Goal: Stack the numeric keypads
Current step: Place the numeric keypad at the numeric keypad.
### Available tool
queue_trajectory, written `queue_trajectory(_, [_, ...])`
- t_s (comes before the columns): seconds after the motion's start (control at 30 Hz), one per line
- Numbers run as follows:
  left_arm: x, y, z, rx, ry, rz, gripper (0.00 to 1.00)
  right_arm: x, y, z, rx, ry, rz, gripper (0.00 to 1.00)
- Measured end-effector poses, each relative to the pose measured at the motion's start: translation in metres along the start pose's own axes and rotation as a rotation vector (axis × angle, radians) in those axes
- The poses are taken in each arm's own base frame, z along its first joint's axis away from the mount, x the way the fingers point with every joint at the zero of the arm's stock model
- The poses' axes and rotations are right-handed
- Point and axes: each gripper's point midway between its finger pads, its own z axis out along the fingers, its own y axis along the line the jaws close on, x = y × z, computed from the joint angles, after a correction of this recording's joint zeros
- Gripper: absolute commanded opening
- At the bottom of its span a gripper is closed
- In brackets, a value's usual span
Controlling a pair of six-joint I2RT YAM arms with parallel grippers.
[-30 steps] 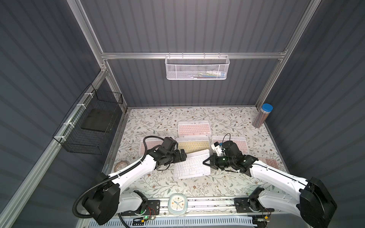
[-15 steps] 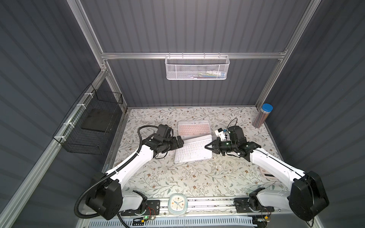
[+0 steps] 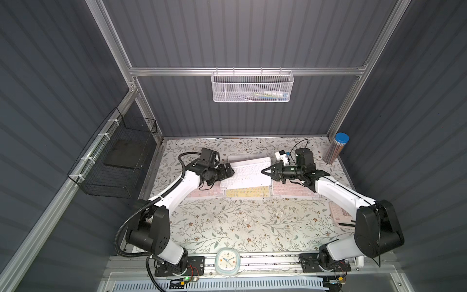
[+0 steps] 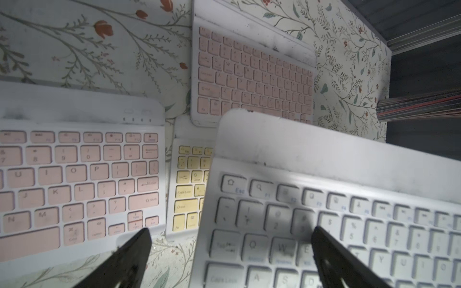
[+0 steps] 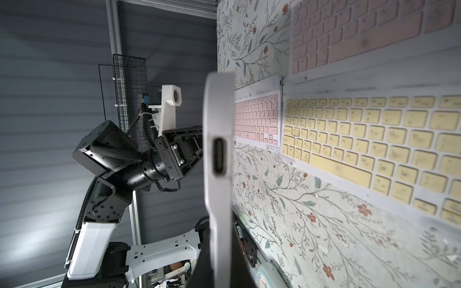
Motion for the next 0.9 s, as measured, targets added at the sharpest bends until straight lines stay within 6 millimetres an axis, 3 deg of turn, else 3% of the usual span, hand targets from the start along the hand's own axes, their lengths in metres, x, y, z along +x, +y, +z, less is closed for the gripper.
queue_trajectory(0.17, [-0.021,-0.020,0.017,0.068,0.005,0.026,1.00,-0.033,0.001,0.012,-0.014,-0.011,-0.007,0.00])
queue_trajectory(0.37, [-0.045,-0.022,0.036,0.092,-0.003,0.020,1.00,-0.065,-0.001,0.020,-0.010,-0.011,-0.010,0.00])
queue_trajectory(0.9, [-0.061,-0.037,0.061,0.177,-0.002,0.025,1.00,-0.108,-0.022,0.017,-0.034,0.016,-0.024,0.00])
